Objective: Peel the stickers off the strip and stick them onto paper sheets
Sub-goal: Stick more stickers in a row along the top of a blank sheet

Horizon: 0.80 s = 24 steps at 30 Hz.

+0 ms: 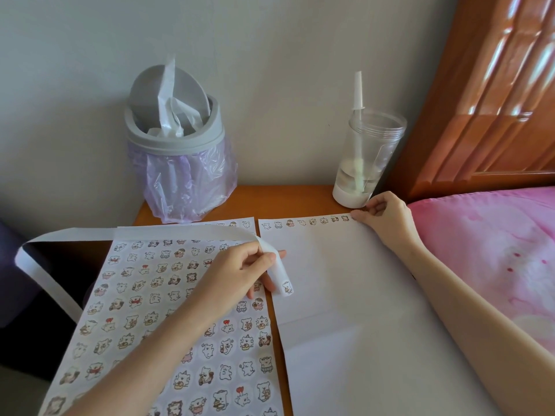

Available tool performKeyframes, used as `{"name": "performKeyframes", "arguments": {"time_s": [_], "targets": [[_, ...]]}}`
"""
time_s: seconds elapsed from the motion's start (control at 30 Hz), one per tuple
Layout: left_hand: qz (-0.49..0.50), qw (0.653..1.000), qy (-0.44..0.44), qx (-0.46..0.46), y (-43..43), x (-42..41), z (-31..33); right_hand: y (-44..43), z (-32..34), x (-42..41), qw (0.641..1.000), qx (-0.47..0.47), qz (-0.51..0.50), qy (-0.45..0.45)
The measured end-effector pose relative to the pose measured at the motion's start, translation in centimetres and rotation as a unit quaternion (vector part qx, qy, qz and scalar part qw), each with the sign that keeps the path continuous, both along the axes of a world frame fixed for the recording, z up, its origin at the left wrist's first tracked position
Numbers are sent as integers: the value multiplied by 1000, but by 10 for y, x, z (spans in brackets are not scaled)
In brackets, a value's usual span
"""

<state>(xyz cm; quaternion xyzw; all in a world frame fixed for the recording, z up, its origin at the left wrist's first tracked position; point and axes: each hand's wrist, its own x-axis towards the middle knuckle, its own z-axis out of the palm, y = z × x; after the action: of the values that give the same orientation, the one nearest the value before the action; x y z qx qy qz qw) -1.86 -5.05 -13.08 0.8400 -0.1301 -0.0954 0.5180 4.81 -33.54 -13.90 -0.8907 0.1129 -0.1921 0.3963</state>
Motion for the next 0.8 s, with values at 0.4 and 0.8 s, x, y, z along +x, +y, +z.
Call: {"name": "performKeyframes", "arguments": {"time_s": [0.4,0.8], "targets": [[-6,1000,10,-23,3,0,2,11,9,-14,999,17,20,-40],[39,989,26,-140,0,1,4,103,35,-83,938,53,325,104]]}}
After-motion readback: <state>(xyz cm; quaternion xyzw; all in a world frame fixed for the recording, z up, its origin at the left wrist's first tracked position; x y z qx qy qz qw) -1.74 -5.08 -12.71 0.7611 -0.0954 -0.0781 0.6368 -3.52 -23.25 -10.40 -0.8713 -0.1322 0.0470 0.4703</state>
